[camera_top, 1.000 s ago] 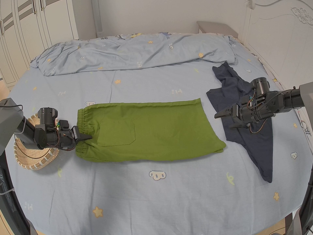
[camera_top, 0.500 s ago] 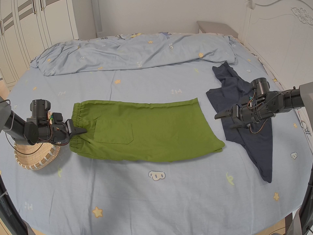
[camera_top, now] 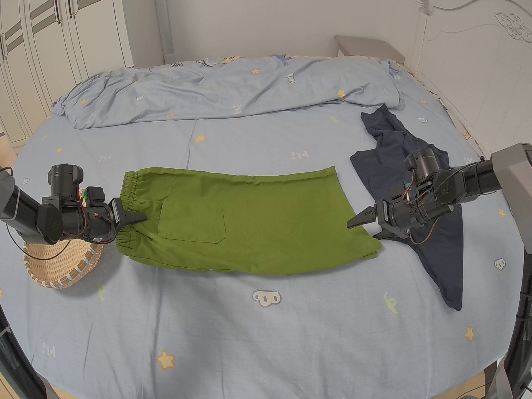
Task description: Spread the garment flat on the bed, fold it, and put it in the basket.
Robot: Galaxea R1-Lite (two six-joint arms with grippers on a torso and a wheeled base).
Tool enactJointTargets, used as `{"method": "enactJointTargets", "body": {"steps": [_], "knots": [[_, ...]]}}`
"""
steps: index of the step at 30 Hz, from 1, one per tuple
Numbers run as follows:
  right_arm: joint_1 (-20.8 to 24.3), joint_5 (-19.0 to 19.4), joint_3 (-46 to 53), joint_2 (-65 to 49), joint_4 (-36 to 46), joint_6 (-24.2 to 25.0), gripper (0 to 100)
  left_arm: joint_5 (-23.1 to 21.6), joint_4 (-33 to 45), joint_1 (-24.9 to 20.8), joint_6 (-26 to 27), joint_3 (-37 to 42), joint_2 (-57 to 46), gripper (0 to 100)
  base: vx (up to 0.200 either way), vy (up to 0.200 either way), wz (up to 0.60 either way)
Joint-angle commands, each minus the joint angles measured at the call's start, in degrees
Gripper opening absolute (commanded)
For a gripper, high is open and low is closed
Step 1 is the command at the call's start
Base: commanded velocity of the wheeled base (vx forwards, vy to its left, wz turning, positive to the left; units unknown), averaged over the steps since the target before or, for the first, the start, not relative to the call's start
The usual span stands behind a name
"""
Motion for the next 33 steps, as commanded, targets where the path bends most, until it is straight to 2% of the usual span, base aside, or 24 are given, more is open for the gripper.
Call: {"method": "enactJointTargets", "body": {"steps": [1, 13, 14, 33], "knots": [[1.52, 0.03, 0.71, 0.98, 0.06, -0.03, 100, -0.03, -0.10, -0.03, -0.03, -0.12, 0.10, 0, 0.000, 0.000, 0.00], [3.10, 0.03, 1.15, 2.82, 0.76, -0.65, 100, -0.03, -0.10, -0.11, 0.06, -0.12, 0.19, 0, 0.000, 0.000, 0.00], [3.01, 0.03, 0.98, 2.73, 0.94, -0.56, 0, -0.03, -0.10, -0.11, -0.03, -0.12, 0.19, 0, 0.000, 0.000, 0.00], [0.11, -0.06, 0.80, 1.15, 0.50, -0.56, 0, -0.03, -0.10, -0.11, 0.06, -0.21, 1.07, 0, 0.000, 0.000, 0.00]]}}
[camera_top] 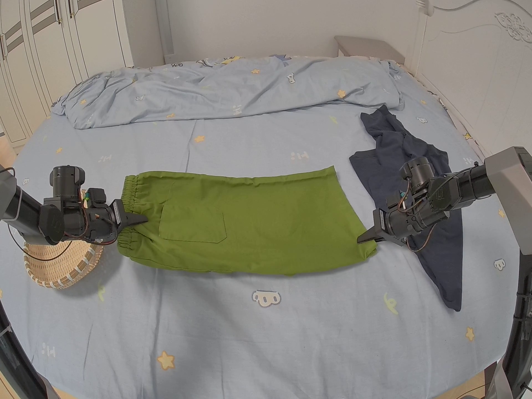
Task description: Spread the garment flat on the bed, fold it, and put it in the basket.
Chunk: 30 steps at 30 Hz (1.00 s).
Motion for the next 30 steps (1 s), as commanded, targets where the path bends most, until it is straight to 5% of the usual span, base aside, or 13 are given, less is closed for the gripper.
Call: {"method": "enactJointTargets", "body": {"steps": [1, 26, 30], "knots": [[-0.24, -0.06, 0.08, -0.67, -0.27, -0.05, 0, 0.00, -0.01, 0.03, -0.03, 0.00, 0.27, 0, 0.000, 0.000, 0.00], [0.02, -0.76, 9.14, -13.41, 1.05, -2.86, 0, -0.09, 0.25, 0.21, 0.59, 4.04, -2.54, 0, 0.000, 0.000, 0.00], [0.81, -1.02, 16.52, -19.03, 2.28, -2.69, 0, -0.09, 4.64, 0.47, 7.79, 7.91, -5.00, 0, 0.000, 0.000, 0.00]]}}
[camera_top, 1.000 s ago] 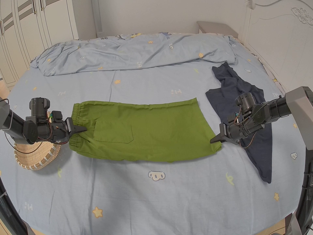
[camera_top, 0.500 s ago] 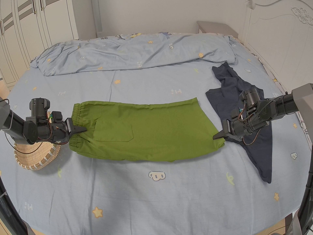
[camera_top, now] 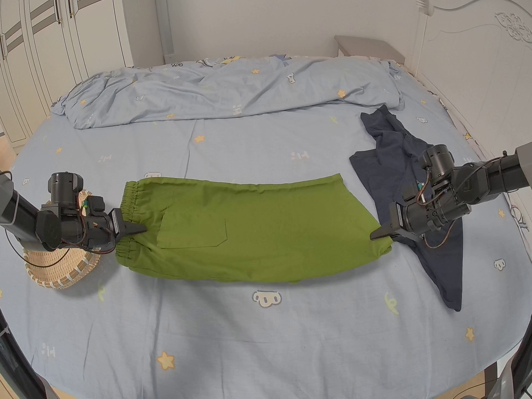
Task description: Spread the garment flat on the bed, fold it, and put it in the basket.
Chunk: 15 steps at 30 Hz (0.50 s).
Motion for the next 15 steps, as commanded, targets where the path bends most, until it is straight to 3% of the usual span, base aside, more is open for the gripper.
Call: {"method": "enactJointTargets", "body": {"steps": [1, 5, 11, 12, 15], "knots": [[1.31, -0.65, 10.12, -8.99, 1.00, 0.14, 0, -0.04, 6.85, 0.37, 8.74, 4.63, -4.04, 0, 0.000, 0.000, 0.00], [3.07, -3.90, 19.53, -13.56, 0.47, 0.23, 0, -0.04, 14.41, 3.71, 17.44, 8.32, -7.12, 0, 0.000, 0.000, 0.00], [5.53, -4.60, 28.32, -17.51, -2.61, 0.67, 0, 0.31, 14.58, 5.82, 20.25, 13.68, -8.88, 0, 0.000, 0.000, 0.00], [7.55, -4.78, 34.38, -19.98, -5.77, 1.28, 0, 0.40, 14.49, 7.40, 22.45, 17.64, -10.55, 0, 0.000, 0.000, 0.00], [9.40, -4.78, 39.13, -21.21, -7.79, 2.16, 0, 0.40, 14.49, 8.01, 23.50, 20.80, -11.95, 0, 0.000, 0.000, 0.00]]}}
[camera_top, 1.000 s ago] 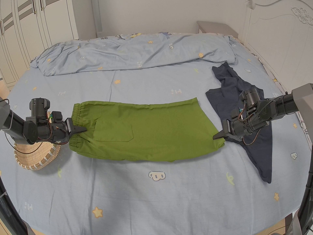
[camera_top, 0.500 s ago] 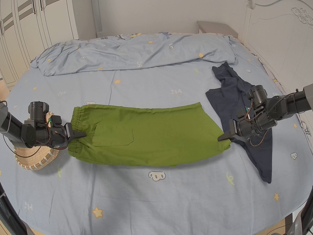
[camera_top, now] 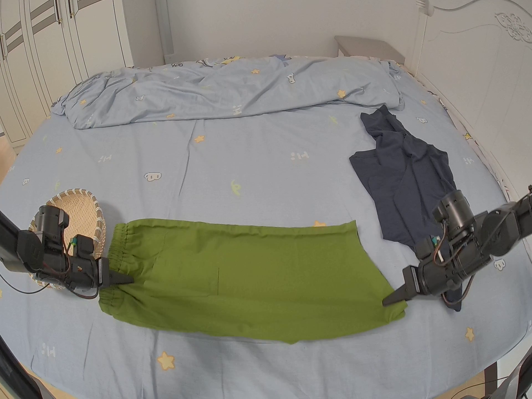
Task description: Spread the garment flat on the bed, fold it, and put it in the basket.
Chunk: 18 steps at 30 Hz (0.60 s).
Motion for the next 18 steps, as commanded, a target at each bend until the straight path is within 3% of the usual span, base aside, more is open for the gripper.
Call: {"method": "enactJointTargets", "body": {"steps": [1, 18], "knots": [[5.12, -0.91, 12.65, -7.55, -4.71, 1.55, 0, 0.48, 1.04, 3.38, 3.87, 9.22, -5.44, 0, 0.000, 0.000, 0.00], [5.12, -0.82, 19.42, -4.56, -12.01, 1.99, 0, 0.66, 0.77, 3.82, 4.75, 13.00, -5.44, 0, 0.000, 0.000, 0.00]]}}
